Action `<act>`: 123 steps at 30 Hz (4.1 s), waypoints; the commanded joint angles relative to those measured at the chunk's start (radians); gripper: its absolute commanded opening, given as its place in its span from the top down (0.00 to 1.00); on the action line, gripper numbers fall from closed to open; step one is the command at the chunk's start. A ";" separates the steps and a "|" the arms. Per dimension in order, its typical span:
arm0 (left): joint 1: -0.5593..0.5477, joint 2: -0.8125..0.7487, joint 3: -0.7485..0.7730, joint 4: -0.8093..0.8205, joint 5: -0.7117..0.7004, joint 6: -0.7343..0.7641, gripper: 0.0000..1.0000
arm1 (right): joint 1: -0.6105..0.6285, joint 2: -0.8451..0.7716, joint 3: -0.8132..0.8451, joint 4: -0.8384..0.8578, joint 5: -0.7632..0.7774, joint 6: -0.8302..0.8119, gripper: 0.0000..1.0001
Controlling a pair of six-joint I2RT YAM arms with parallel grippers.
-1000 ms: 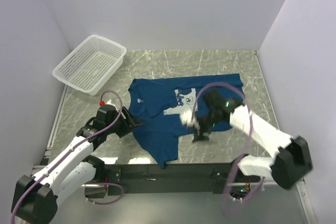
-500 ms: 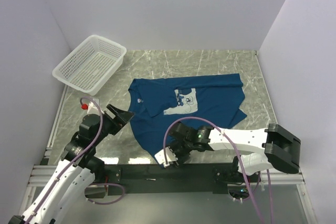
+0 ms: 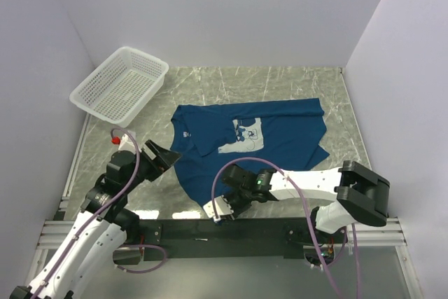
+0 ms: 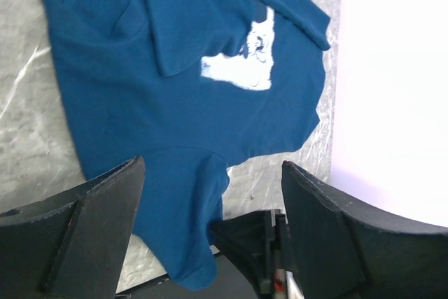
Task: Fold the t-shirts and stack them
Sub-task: Fold the tshirt
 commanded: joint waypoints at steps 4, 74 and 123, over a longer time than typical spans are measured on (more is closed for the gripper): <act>-0.003 -0.004 0.079 -0.001 0.002 0.067 0.16 | 0.009 0.045 0.038 -0.040 -0.015 0.002 0.89; -0.090 1.537 0.953 -0.010 0.166 0.808 0.55 | -0.971 -0.057 0.322 -0.204 -0.492 0.404 0.35; -0.289 1.092 0.602 0.088 0.211 1.440 0.42 | -0.970 -0.015 0.336 -0.236 -0.480 0.374 0.36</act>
